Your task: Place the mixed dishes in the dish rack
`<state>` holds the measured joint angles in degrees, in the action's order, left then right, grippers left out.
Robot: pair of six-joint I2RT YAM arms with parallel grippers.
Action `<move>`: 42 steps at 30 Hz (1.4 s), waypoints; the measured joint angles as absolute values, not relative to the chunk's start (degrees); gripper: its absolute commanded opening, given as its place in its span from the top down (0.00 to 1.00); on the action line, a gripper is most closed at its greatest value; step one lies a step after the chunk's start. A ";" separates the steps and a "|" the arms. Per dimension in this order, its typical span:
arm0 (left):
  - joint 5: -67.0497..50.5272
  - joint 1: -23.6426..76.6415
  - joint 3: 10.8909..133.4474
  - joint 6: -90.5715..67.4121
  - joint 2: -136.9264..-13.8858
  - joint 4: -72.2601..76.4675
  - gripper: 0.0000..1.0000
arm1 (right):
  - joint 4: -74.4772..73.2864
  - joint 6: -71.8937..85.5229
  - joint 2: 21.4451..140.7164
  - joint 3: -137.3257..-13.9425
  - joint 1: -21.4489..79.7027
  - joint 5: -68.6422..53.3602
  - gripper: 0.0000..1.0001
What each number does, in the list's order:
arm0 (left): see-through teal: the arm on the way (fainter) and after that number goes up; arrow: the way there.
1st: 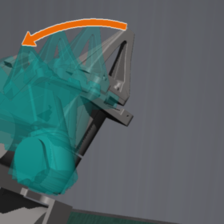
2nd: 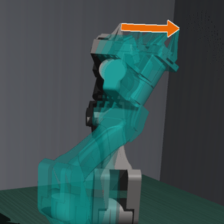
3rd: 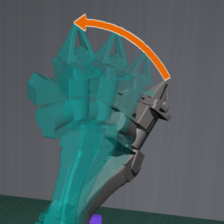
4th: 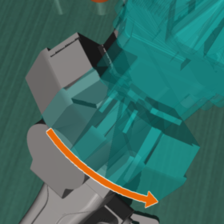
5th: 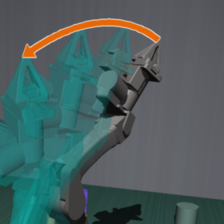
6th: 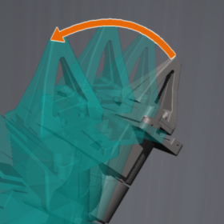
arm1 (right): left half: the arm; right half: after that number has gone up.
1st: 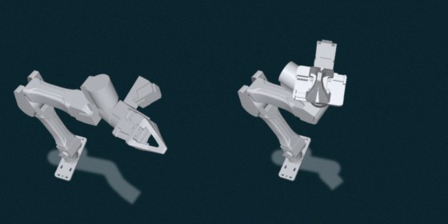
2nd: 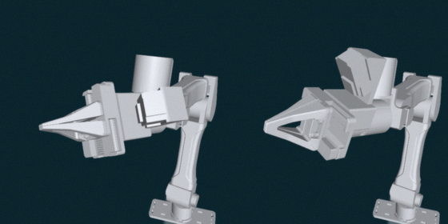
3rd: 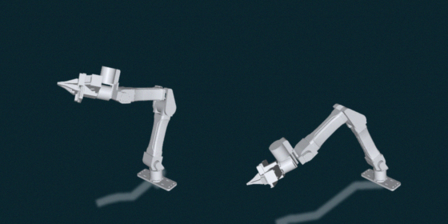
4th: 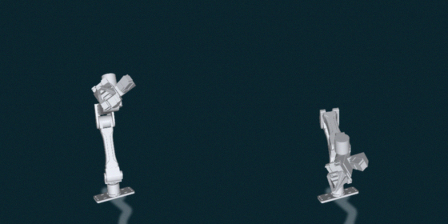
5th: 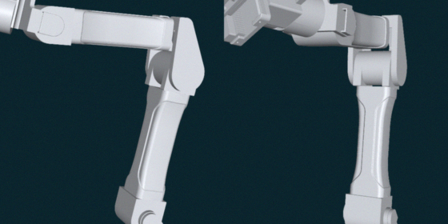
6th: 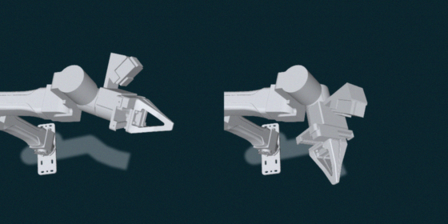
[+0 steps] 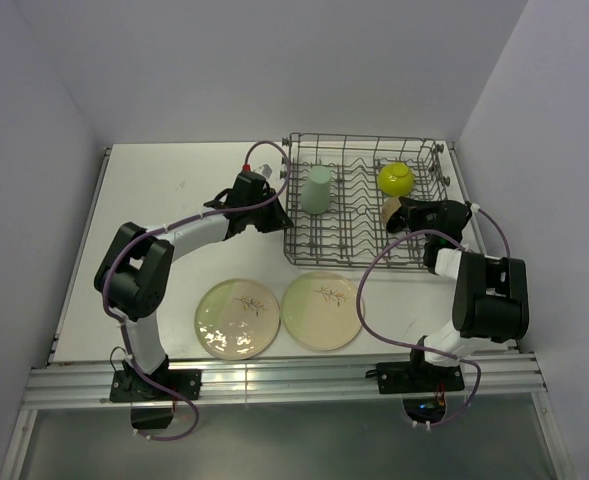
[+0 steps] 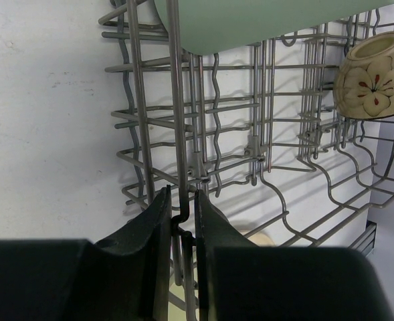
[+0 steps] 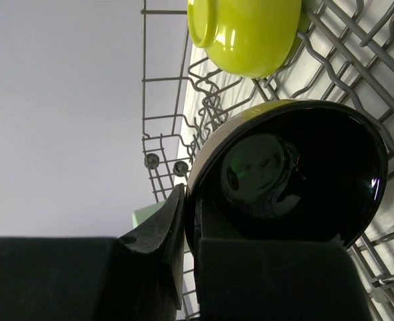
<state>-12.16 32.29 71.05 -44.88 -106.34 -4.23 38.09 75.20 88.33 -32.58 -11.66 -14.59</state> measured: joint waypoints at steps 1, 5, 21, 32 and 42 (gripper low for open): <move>-12.16 32.29 71.05 -44.88 -106.34 -4.23 1.00 | 38.15 75.35 88.36 -32.58 -11.66 -14.37 1.00; -12.16 32.29 71.05 -45.17 -106.34 -4.25 1.00 | 42.13 76.71 89.91 -32.10 -11.66 -14.13 1.00; -12.36 32.27 70.54 -46.13 -106.34 -3.66 1.00 | 52.51 79.68 95.00 -31.07 -11.64 -13.26 1.00; -12.38 32.25 70.50 -46.44 -106.34 -3.27 1.00 | 45.50 77.89 91.29 -31.09 -8.58 -8.21 0.92; -12.34 32.16 69.76 -47.51 -106.34 -1.85 1.00 | 40.12 77.14 88.29 -30.74 -6.90 -7.99 0.86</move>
